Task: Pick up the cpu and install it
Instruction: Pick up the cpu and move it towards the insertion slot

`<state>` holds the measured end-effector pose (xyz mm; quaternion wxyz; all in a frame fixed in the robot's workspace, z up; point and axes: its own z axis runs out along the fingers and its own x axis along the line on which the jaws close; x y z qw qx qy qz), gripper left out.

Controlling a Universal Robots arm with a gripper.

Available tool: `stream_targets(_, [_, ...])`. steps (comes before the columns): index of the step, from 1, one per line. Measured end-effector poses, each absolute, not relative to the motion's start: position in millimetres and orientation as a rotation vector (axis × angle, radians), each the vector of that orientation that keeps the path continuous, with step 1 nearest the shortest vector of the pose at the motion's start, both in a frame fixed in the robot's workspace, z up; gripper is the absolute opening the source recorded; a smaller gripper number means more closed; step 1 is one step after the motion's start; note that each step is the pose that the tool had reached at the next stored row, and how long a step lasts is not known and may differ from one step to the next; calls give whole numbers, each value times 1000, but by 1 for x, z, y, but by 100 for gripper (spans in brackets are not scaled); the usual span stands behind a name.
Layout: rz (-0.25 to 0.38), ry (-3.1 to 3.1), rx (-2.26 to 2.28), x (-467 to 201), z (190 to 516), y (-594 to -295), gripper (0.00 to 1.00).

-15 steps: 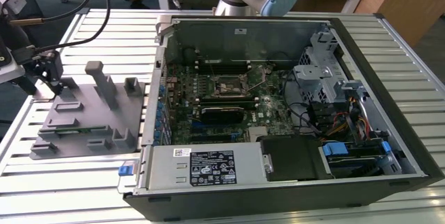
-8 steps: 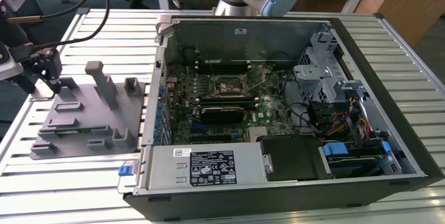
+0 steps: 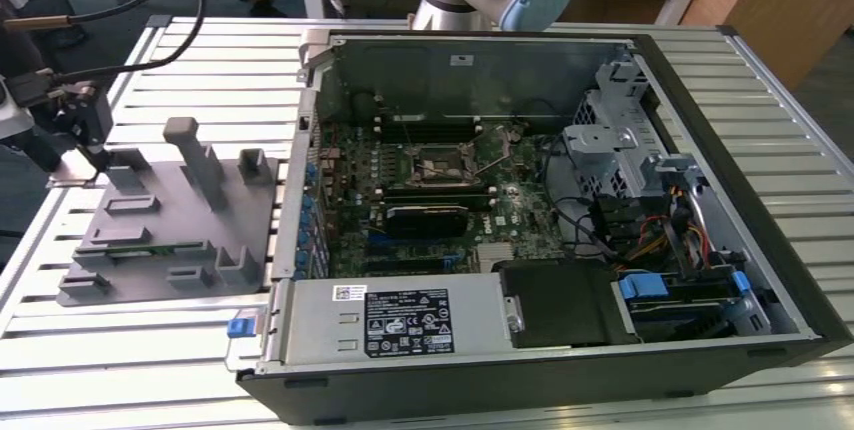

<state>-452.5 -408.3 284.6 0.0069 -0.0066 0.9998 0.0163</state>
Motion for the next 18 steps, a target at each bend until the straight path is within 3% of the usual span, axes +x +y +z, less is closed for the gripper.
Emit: stream_targets(18, [51,3127,-21,-453,318,-408,53])
